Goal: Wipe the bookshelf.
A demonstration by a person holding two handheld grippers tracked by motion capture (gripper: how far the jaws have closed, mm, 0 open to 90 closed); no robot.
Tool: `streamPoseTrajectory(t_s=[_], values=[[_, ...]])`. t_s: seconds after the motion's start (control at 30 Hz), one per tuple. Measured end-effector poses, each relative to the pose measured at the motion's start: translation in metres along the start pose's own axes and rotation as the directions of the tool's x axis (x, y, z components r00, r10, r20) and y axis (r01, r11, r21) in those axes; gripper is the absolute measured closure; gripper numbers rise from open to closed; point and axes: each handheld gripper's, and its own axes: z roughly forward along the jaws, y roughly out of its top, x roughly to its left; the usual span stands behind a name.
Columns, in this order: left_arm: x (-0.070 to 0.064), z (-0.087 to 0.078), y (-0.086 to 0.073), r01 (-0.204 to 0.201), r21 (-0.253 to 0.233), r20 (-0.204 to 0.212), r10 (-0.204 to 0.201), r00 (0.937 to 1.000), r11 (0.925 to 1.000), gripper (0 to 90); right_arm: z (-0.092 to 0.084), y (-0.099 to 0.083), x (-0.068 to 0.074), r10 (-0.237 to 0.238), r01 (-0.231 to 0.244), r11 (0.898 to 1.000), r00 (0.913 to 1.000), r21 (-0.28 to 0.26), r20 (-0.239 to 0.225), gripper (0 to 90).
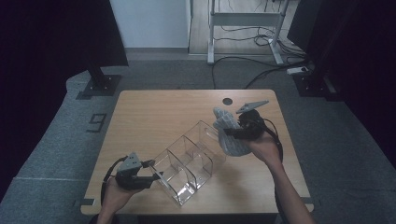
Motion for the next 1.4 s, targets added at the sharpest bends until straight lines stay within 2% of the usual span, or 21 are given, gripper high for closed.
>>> streamPoseTrajectory(t_s=[0.27, 0.73, 0.87, 0.93, 1.07, 1.1, 1.4], values=[[-0.001, 0.000, 0.000, 0.000, 0.003, -0.002, 0.000, 1.0000, 1.0000, 39.0, 0.030, 0.026, 0.011, -0.038, 0.038, 0.999, 0.9993, 0.012, 0.002, 62.4], [-0.002, 0.000, 0.001, 0.001, 0.007, -0.007, -0.001, 1.0000, 1.0000, 39.1, 0.062, 0.044, 0.014, -0.021, 0.021, 1.000, 0.9996, 0.000, 0.018, 62.0], [-0.003, 0.000, 0.001, 0.001, 0.007, -0.011, -0.001, 0.9999, 1.0000, 39.2, 0.075, 0.050, 0.020, -0.043, 0.042, 0.999, 0.9985, 0.035, 0.035, 62.3], [-0.003, 0.001, 0.001, 0.005, 0.005, -0.015, -0.005, 0.9999, 1.0000, 39.5, 0.084, 0.051, 0.023, -0.071, 0.066, 0.995, 0.9954, 0.074, 0.065, 63.4], [-0.005, 0.000, 0.002, 0.005, 0.010, -0.035, -0.005, 0.9994, 0.9999, 40.9, 0.086, 0.050, 0.022, -0.065, 0.059, 0.995, 0.9956, 0.080, 0.068, 63.8], [-0.005, 0.000, 0.002, 0.009, 0.013, -0.053, -0.008, 0.9986, 0.9999, 41.3, 0.085, 0.049, 0.021, -0.066, 0.060, 0.995, 0.9956, 0.080, 0.067, 63.7], [-0.006, 0.000, 0.003, 0.012, 0.014, -0.063, -0.011, 0.9979, 0.9998, 41.9, 0.075, 0.042, 0.021, -0.070, 0.065, 0.995, 0.9954, 0.071, 0.066, 62.6]])
